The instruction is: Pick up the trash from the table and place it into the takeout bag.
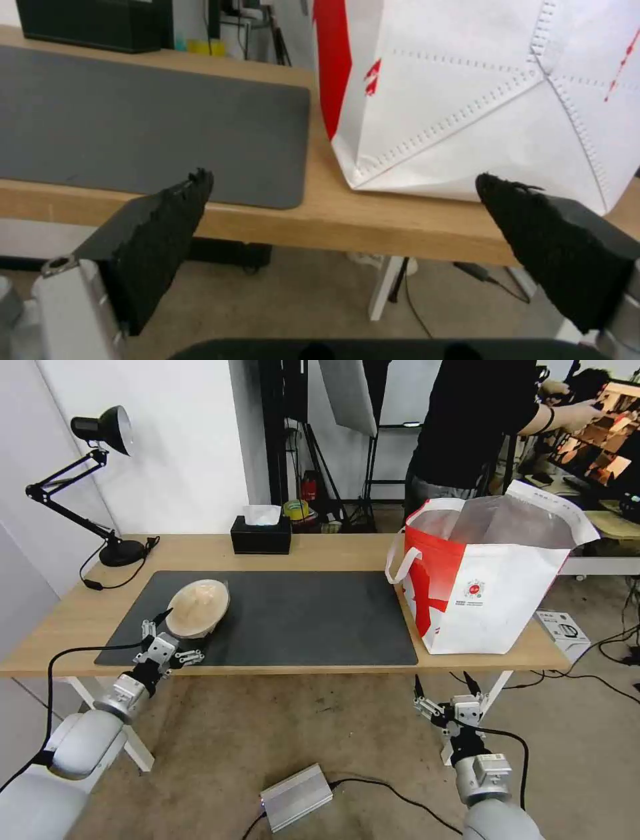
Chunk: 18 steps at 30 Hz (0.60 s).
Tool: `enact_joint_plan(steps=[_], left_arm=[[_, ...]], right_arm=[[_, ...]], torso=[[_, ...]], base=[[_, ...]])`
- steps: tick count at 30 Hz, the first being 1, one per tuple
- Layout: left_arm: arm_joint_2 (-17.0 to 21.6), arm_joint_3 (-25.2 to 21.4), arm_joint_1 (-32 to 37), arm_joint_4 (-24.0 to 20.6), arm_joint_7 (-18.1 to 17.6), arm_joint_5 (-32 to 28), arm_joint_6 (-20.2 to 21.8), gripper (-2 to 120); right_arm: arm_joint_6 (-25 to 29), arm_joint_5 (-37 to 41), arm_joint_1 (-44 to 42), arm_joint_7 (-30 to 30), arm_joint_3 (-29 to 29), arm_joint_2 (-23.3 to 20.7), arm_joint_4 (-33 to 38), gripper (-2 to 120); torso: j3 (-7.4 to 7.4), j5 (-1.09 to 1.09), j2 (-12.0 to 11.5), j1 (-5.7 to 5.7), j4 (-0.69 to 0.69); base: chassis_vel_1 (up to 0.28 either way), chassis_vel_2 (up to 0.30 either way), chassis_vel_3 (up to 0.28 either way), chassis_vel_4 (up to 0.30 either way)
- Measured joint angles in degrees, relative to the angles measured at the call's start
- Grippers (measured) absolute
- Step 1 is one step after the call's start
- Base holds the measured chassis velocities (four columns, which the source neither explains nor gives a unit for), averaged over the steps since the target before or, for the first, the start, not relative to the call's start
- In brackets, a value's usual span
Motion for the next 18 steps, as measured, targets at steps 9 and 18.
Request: enact_joint_plan(steps=[9,18], left_arm=[[0.5,1.4,-1.4,1.3,0.1,0.0,0.1,100],[1.0,3.2,-3.2,2.7,0.2,0.0,0.1,100]], right_arm=[[-0.1,-0.1,0.6,0.0,-0.4,0.3,-0.1,100],[-0.2,-0.1,0.7,0.0,-0.4,0.5,-0.1,100]], torso=[[0.00,0.00,0.0,0.00,0.00],[0.00,0.00,0.0,0.00,0.00]], base=[[0.000,0.000,0.000,0.000],[0.000,0.000,0.000,0.000]])
